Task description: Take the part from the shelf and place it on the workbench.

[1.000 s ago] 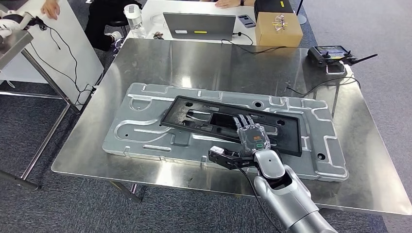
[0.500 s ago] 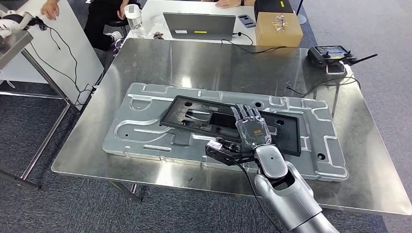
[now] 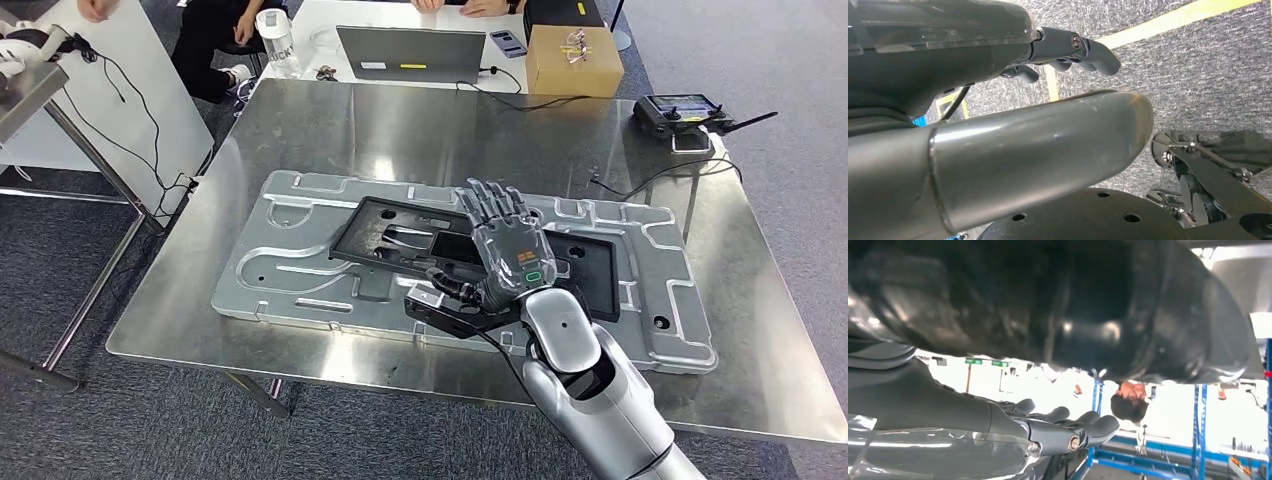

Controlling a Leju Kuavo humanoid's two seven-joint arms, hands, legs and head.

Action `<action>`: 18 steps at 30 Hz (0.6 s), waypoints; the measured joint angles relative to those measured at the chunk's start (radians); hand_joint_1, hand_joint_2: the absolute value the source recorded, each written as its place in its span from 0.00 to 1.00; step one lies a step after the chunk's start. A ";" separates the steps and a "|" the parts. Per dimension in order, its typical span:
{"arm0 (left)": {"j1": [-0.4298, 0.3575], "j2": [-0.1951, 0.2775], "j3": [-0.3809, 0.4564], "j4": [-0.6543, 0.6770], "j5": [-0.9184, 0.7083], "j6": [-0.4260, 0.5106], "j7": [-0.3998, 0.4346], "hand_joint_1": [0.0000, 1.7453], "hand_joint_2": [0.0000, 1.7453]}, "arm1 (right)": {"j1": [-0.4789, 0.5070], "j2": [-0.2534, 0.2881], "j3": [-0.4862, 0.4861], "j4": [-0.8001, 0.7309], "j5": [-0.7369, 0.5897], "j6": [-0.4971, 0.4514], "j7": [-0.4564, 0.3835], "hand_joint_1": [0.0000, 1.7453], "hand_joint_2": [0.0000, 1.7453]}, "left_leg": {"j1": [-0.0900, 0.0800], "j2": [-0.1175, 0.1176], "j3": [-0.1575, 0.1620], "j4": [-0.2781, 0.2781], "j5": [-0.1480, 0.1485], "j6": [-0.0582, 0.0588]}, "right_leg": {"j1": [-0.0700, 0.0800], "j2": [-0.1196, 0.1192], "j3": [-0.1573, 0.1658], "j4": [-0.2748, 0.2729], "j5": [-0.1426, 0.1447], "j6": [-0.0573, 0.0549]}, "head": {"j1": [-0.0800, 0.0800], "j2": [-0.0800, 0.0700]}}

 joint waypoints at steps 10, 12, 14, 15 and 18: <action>0.000 0.000 0.007 0.000 0.014 0.002 0.015 0.00 0.00 | 0.008 -0.019 0.029 -0.076 0.010 -0.014 -0.009 0.00 0.00 | -0.003 0.000 -0.003 0.009 -0.007 0.009 | -0.003 0.000 0.002 -0.002 -0.002 0.005 | 0.000 0.000; 0.001 0.000 0.009 0.000 0.016 0.002 0.016 0.00 0.00 | 0.011 -0.024 0.035 -0.096 0.016 -0.018 -0.011 0.00 0.00 | -0.004 0.000 -0.003 0.010 -0.009 0.013 | -0.004 0.000 0.003 -0.004 -0.002 0.010 | 0.000 0.000; 0.001 -0.002 0.009 0.000 0.017 0.001 0.017 0.00 0.00 | 0.013 -0.029 0.040 -0.117 0.019 -0.020 -0.012 0.00 0.00 | 0.002 0.001 0.005 -0.002 -0.004 0.019 | -0.004 -0.001 0.006 -0.001 -0.008 0.016 | 0.000 0.000; 0.000 -0.002 0.010 0.000 0.016 0.001 0.017 0.00 0.00 | 0.013 -0.032 0.043 -0.126 0.020 -0.021 -0.012 0.00 0.00 | 0.005 0.003 0.010 -0.010 0.001 0.022 | -0.004 -0.001 0.002 0.015 -0.023 0.020 | 0.000 0.000; 0.000 -0.004 0.011 0.000 0.014 -0.002 0.019 0.00 0.00 | 0.019 -0.044 0.049 -0.144 0.023 -0.026 -0.013 0.00 0.00 | 0.009 0.007 0.017 -0.019 0.008 0.028 | -0.009 -0.003 -0.063 0.165 -0.115 0.030 | 0.001 0.000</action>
